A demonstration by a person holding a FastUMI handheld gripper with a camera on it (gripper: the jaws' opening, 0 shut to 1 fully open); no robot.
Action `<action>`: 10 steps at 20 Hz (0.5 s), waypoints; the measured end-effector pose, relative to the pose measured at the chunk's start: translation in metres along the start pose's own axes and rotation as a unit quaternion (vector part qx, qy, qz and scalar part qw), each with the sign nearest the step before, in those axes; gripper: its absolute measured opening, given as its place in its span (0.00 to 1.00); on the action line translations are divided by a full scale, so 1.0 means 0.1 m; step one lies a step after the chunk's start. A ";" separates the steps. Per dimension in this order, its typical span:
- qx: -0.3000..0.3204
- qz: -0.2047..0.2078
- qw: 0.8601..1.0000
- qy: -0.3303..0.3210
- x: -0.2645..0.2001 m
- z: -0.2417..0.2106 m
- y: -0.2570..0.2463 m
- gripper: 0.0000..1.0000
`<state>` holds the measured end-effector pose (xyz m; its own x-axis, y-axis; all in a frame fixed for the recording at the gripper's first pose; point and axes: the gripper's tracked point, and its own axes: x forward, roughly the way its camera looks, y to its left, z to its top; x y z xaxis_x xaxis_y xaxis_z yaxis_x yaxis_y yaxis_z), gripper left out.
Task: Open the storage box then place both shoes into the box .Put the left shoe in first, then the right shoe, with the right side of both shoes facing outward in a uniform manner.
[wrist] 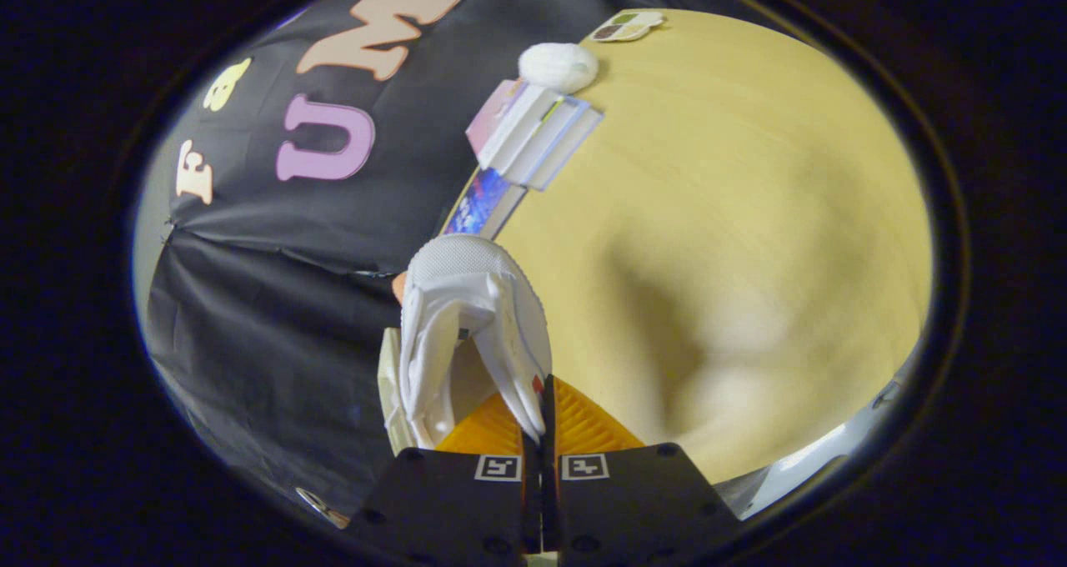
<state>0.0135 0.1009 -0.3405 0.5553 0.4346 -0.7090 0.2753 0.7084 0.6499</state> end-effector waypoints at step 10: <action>-0.077 0.089 0.992 0.055 0.39 -0.65 1.93 0.03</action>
<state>0.0378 0.2907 -0.2606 0.4934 0.6122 -0.6179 0.0526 0.6881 0.7237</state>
